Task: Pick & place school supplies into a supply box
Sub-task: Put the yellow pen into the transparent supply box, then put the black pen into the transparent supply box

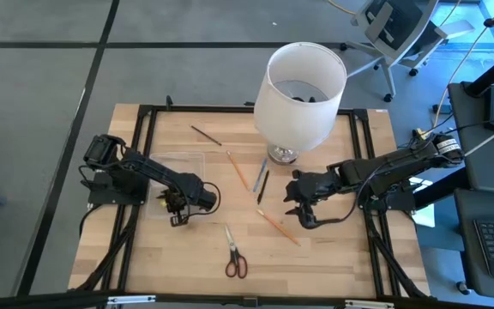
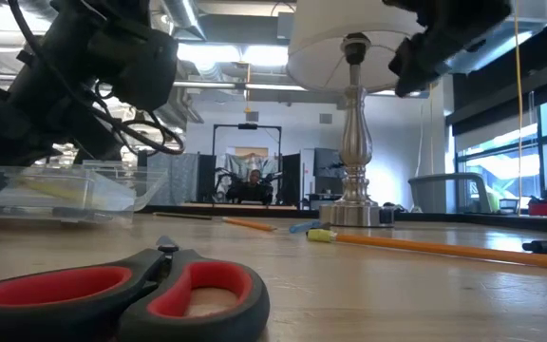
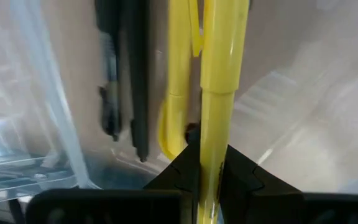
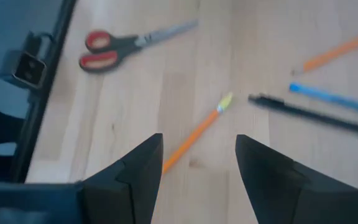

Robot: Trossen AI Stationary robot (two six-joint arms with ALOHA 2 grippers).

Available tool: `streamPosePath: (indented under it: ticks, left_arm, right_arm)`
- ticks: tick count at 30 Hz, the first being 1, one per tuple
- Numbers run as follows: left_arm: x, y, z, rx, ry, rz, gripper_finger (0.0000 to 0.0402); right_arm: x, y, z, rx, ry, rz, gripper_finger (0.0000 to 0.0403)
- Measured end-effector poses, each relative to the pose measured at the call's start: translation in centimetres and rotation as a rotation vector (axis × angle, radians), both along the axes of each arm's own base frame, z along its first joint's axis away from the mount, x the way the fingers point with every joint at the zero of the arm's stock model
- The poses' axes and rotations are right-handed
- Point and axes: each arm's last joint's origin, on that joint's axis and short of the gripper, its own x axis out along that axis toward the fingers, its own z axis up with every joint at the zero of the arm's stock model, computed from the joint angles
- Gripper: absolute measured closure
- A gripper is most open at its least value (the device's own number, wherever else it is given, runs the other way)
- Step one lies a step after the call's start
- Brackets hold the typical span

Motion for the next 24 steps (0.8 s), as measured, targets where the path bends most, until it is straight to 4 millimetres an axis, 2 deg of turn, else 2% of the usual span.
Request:
streamPosePath:
  ticks: [11, 19, 24]
  left_arm:
    - [0.0, -0.1, 0.0, -0.042, 0.005, -0.007, 0.0348]
    - [-0.1, -0.1, 0.1, -0.037, 0.014, -0.006, 0.0307]
    - [-0.6, 0.0, 1.1, -0.012, -0.004, 0.040, 0.0295]
  right_arm:
    - [-2.5, -0.5, -1.6, -0.042, 0.309, -0.053, 0.0198]
    - [-3.3, -0.7, -3.3, -0.057, 0.366, -0.055, 0.0198]
    - [-4.2, -0.9, -4.9, -0.076, 0.437, -0.049, 0.0198]
